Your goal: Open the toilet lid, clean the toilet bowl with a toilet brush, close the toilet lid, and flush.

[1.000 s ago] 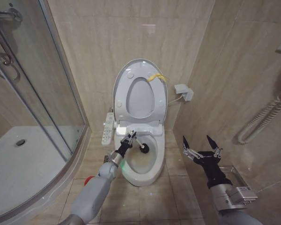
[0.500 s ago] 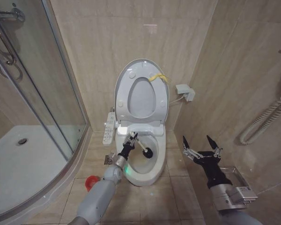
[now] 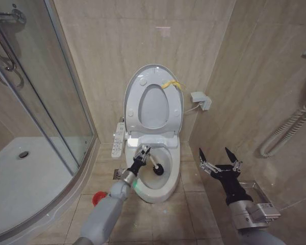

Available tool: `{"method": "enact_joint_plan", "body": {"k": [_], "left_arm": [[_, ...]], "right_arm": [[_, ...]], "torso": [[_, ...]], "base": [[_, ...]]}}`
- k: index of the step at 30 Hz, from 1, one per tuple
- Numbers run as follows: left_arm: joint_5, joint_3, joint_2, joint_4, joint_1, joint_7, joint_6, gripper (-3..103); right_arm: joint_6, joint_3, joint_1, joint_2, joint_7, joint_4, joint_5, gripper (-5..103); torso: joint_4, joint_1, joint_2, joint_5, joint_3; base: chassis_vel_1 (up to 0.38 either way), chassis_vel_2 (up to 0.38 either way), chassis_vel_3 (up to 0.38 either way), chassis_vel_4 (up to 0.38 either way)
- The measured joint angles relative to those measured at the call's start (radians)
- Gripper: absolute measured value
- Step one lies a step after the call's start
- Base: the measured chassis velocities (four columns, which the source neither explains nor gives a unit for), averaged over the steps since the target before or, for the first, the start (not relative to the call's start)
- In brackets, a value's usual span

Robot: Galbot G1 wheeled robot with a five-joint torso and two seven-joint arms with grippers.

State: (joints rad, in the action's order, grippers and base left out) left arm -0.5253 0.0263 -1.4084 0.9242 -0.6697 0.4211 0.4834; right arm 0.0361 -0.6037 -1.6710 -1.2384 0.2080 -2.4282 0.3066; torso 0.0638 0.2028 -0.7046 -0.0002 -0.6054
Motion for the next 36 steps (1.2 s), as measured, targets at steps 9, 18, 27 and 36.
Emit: {"method": "enact_joint_plan", "body": {"k": [9, 18, 27, 36], "left_arm": [[0.109, 0.014, 0.028, 0.006, 0.031, -0.013, 0.003, 19], [-0.032, -0.021, 0.032, -0.008, 0.015, -0.025, -0.056, 19], [-0.066, -0.036, 0.027, -0.021, 0.020, -0.030, -0.055, 19], [-0.095, -0.034, 0.032, 0.035, 0.012, -0.035, -0.047, 19]], "right_arm": [[0.000, 0.000, 0.000, 0.000, 0.000, 0.000, 0.000, 100], [0.000, 0.000, 0.000, 0.000, 0.000, 0.000, 0.000, 100], [0.000, 0.000, 0.000, 0.000, 0.000, 0.000, 0.000, 100], [0.000, 0.000, 0.000, 0.000, 0.000, 0.000, 0.000, 100]], "torso": [[0.0006, 0.000, 0.000, 0.0002, 0.000], [-0.0002, 0.000, 0.000, 0.0002, 0.000], [0.0003, 0.000, 0.000, 0.0002, 0.000], [0.0011, 0.000, 0.000, 0.0000, 0.000]], "base": [[0.000, 0.000, 0.000, 0.000], [0.000, 0.000, 0.000, 0.000], [0.000, 0.000, 0.000, 0.000], [0.000, 0.000, 0.000, 0.000]]}}
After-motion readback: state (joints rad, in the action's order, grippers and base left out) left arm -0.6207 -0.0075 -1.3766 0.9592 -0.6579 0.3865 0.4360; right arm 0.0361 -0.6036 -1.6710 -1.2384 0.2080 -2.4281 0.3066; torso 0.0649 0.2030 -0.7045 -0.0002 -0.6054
